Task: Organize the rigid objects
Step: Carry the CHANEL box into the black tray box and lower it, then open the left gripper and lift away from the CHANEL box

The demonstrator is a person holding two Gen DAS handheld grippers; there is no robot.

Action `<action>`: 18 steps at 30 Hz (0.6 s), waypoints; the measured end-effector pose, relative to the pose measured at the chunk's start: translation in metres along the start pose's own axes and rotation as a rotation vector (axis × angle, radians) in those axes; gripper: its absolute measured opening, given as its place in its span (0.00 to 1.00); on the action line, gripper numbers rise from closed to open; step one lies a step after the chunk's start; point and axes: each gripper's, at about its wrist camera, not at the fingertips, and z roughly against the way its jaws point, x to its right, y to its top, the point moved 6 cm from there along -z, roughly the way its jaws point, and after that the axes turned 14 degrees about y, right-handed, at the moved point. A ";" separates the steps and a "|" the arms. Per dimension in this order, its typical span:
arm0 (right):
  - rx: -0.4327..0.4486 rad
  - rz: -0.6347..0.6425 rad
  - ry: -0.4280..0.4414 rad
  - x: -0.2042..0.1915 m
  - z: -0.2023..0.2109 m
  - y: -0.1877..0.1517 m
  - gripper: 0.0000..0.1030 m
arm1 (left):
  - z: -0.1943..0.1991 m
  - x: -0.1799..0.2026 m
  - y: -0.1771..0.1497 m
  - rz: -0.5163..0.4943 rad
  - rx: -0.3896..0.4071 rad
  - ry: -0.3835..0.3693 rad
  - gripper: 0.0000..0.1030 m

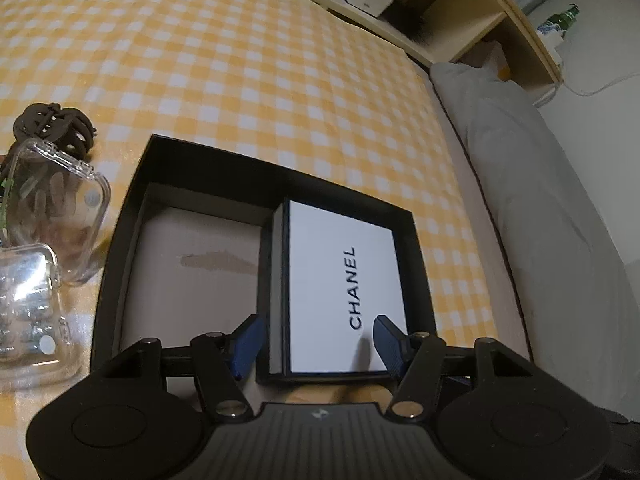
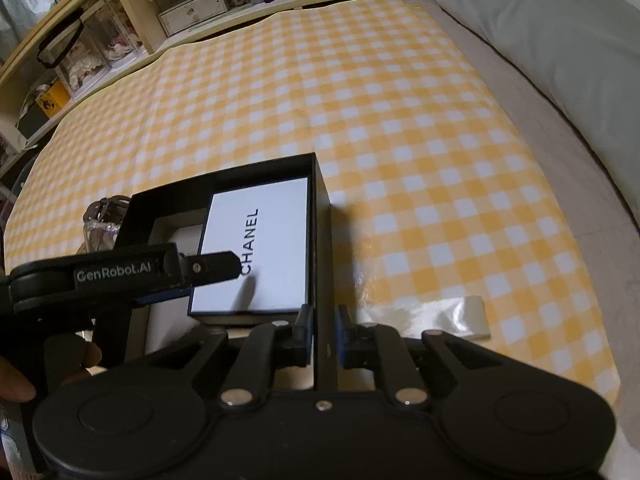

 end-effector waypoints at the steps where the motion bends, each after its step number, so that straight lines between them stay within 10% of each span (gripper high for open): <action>1: -0.006 0.008 0.000 -0.002 0.000 -0.001 0.10 | 0.000 0.001 -0.001 -0.003 0.003 -0.002 0.57; 18: -0.060 0.060 -0.029 -0.009 -0.016 -0.006 0.07 | 0.016 0.007 0.005 -0.072 0.072 0.020 0.64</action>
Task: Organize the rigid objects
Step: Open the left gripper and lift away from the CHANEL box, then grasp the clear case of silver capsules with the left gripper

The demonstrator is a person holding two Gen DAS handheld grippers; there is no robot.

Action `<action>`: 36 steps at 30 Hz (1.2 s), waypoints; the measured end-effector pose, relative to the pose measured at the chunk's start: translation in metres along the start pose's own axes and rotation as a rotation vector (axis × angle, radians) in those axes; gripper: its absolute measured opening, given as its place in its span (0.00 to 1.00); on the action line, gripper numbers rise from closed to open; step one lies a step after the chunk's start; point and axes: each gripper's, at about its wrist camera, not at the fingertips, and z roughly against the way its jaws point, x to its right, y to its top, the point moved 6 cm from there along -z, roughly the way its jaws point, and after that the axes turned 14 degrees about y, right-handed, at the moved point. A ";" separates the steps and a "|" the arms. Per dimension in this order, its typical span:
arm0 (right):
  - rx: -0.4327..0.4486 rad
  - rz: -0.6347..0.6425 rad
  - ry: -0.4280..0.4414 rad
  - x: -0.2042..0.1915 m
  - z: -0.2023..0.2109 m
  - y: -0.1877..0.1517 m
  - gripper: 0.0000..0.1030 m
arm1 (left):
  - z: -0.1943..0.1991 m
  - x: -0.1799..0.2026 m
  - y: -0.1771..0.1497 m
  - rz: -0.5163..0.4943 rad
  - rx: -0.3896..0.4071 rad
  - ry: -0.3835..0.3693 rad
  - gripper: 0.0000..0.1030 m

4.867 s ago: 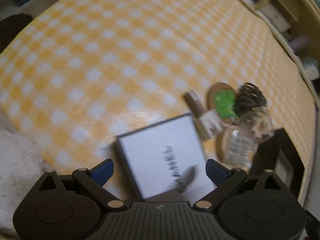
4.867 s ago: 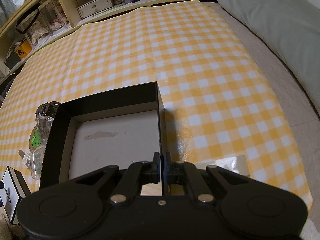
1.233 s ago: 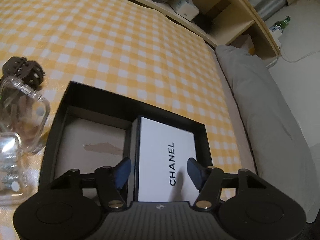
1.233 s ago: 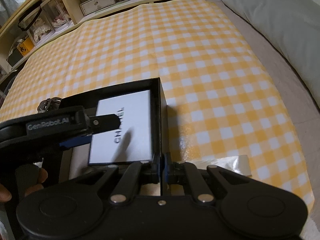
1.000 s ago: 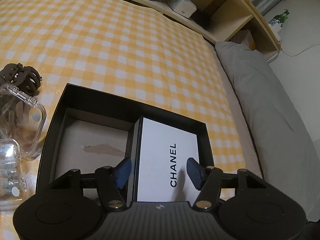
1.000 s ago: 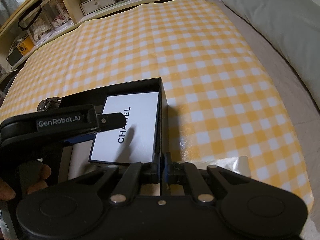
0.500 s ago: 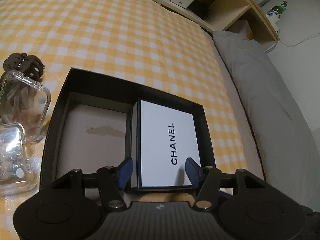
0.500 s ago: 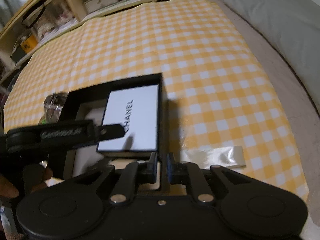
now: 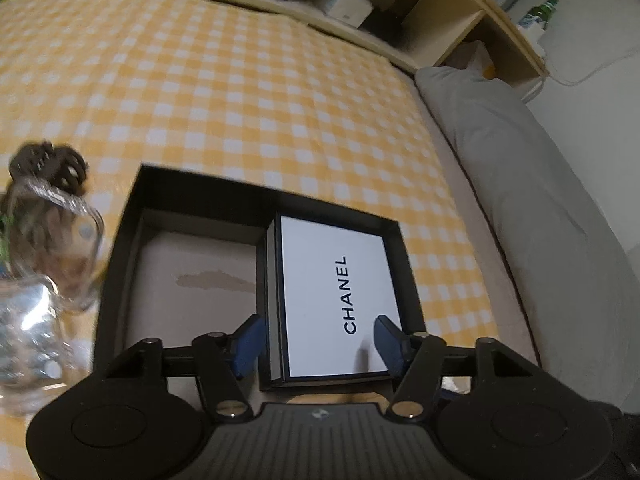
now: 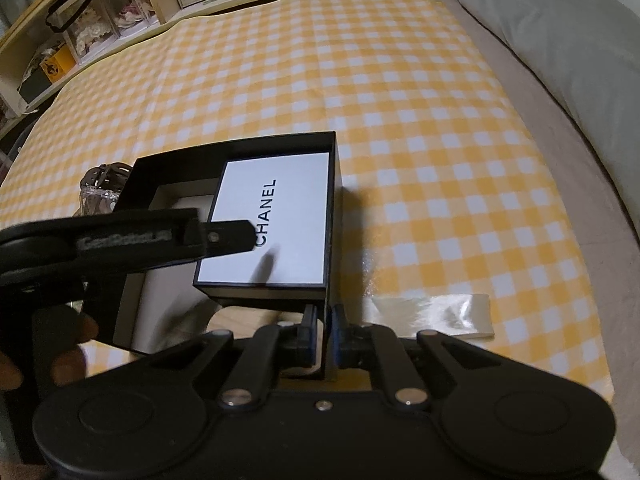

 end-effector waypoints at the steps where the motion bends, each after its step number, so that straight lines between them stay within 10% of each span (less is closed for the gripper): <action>1: 0.000 -0.008 -0.006 0.002 -0.001 0.000 0.08 | 0.007 -0.001 0.001 -0.013 0.015 0.001 0.68; 14: -0.029 0.005 -0.042 -0.002 -0.015 -0.001 0.05 | 0.100 -0.033 0.009 -0.243 0.255 0.120 0.98; 24: -0.037 0.034 -0.059 -0.006 -0.023 0.002 0.04 | 0.138 -0.087 0.023 -0.256 0.354 0.203 1.00; 36: -0.036 0.032 -0.057 -0.005 -0.021 0.001 0.04 | 0.116 -0.151 0.037 -0.273 0.282 0.320 1.00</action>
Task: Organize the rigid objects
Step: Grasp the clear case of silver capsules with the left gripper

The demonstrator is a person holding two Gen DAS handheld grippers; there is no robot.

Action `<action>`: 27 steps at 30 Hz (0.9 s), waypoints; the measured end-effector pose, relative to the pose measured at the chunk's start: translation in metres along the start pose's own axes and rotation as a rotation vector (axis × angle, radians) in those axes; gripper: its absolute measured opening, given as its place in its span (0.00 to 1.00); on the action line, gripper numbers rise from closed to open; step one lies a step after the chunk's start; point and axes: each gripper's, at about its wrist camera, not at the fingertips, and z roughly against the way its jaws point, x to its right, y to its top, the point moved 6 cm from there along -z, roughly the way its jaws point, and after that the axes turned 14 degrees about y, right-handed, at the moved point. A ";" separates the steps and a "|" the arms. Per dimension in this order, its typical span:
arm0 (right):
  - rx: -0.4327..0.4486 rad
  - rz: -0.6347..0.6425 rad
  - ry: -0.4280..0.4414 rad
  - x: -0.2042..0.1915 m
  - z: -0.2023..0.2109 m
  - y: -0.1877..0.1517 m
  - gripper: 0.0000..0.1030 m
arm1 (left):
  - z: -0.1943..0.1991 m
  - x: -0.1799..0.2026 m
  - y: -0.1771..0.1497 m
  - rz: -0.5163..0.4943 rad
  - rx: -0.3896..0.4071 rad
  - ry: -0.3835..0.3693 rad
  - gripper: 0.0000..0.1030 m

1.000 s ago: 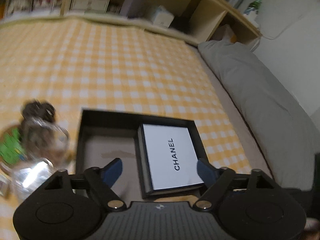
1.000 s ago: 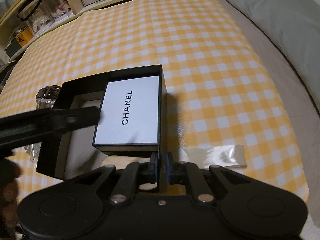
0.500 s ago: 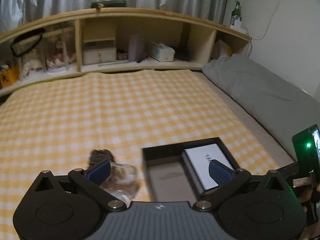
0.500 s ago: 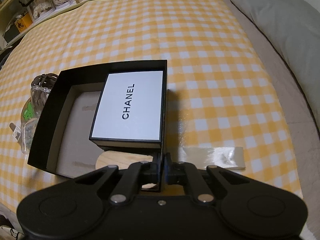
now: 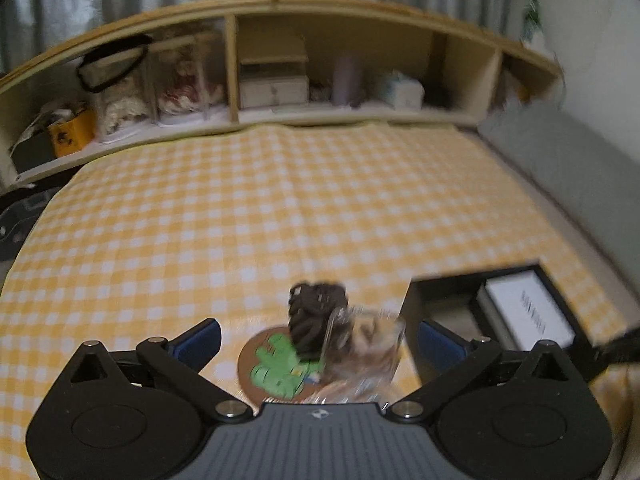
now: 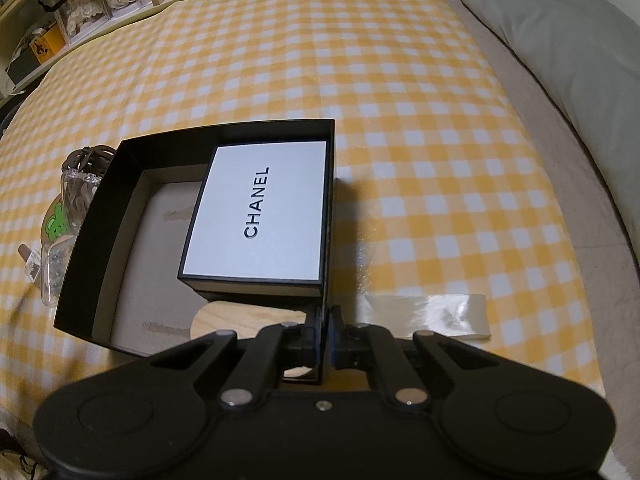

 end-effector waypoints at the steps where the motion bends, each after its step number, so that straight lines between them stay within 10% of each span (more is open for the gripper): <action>1: 0.000 0.001 0.000 0.000 0.000 0.000 0.04 | -0.003 0.001 -0.004 -0.037 -0.009 -0.001 1.00; 11: 0.001 0.000 0.000 -0.001 -0.001 0.000 0.05 | -0.022 0.046 -0.059 -0.514 0.017 -0.179 1.00; 27: -0.001 0.005 0.002 -0.001 -0.003 0.000 0.05 | -0.059 0.069 -0.084 -0.617 -0.070 -0.308 0.97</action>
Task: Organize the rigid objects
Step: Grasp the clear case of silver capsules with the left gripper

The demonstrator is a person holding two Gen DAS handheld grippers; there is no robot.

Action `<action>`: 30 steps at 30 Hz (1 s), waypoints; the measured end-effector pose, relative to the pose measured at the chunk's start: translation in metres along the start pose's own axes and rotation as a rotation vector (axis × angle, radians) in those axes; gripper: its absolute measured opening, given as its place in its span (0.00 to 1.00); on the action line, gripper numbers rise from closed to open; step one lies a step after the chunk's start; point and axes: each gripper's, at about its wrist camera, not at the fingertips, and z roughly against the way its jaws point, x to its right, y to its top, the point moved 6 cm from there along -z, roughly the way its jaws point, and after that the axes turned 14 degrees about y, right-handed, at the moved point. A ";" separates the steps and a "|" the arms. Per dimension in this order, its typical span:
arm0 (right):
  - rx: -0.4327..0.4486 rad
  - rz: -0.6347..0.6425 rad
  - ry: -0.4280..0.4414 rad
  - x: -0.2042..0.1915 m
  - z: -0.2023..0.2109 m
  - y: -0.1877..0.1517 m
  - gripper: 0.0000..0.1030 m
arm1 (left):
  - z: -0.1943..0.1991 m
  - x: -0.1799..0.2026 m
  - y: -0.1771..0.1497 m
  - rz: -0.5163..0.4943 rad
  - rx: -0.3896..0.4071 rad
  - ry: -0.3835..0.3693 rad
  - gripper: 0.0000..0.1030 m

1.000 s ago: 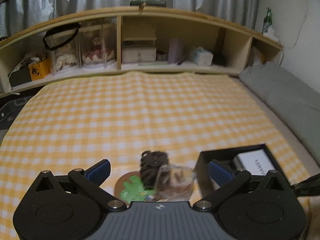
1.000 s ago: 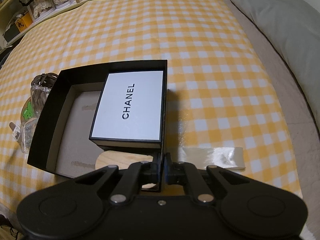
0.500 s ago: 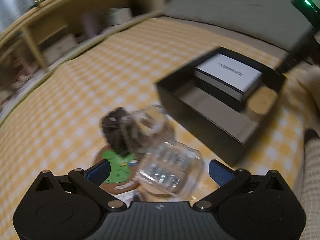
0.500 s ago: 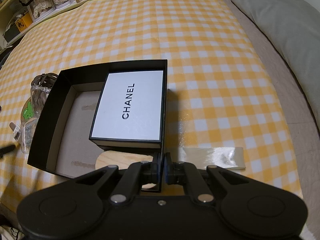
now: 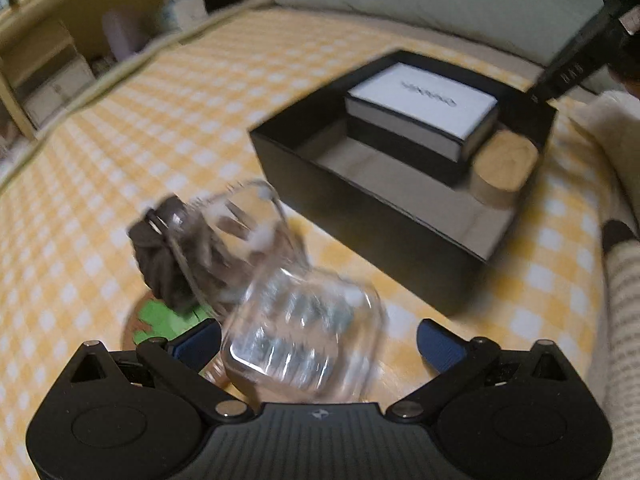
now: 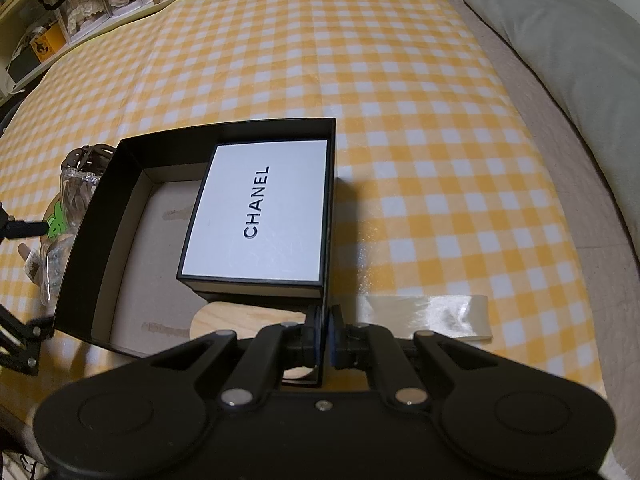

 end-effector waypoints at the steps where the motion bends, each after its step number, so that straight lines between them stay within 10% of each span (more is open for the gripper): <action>1: 0.000 -0.001 0.001 0.000 0.000 0.000 0.05 | 0.001 0.001 -0.002 0.000 -0.026 -0.016 0.93; 30: 0.001 0.000 0.004 0.001 0.000 0.000 0.05 | -0.008 -0.019 0.000 0.173 -0.116 0.101 0.71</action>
